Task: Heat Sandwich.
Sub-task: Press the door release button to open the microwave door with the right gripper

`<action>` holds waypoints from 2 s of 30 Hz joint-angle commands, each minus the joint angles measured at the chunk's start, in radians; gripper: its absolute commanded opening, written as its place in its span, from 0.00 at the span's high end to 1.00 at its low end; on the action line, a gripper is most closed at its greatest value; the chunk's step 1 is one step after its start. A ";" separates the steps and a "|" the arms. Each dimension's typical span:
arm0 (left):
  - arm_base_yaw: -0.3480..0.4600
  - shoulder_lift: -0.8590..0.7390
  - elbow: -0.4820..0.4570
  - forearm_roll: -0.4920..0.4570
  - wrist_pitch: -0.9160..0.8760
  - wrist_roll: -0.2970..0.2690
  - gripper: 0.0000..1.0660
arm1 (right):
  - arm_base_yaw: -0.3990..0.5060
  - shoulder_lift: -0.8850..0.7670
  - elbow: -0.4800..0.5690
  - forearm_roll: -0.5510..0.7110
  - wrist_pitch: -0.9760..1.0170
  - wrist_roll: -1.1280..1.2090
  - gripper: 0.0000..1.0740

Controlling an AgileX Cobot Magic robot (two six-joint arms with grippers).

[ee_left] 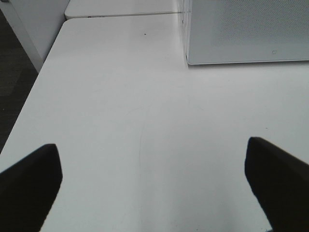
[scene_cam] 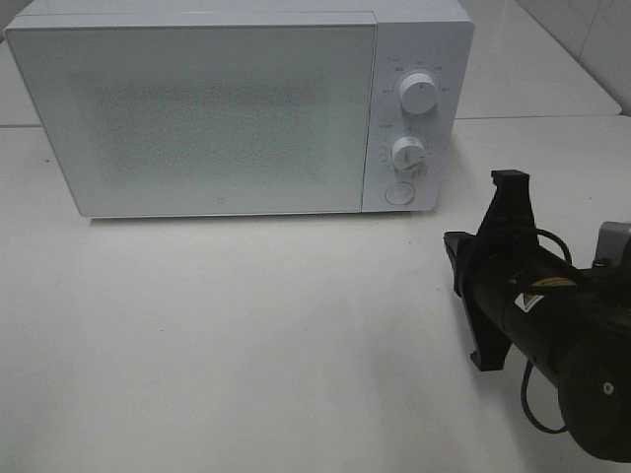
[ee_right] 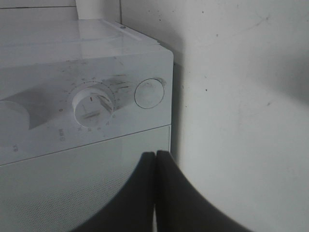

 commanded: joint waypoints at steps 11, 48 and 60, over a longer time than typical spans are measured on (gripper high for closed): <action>-0.003 -0.023 0.004 -0.007 -0.011 0.003 0.08 | -0.072 0.153 -0.133 -0.182 0.033 0.122 1.00; -0.003 -0.023 0.004 -0.007 -0.011 0.003 0.08 | -0.336 0.386 -0.500 -0.348 0.209 0.122 1.00; -0.003 -0.023 0.004 -0.007 -0.011 0.003 0.08 | -0.336 0.392 -0.515 -0.334 0.099 0.119 1.00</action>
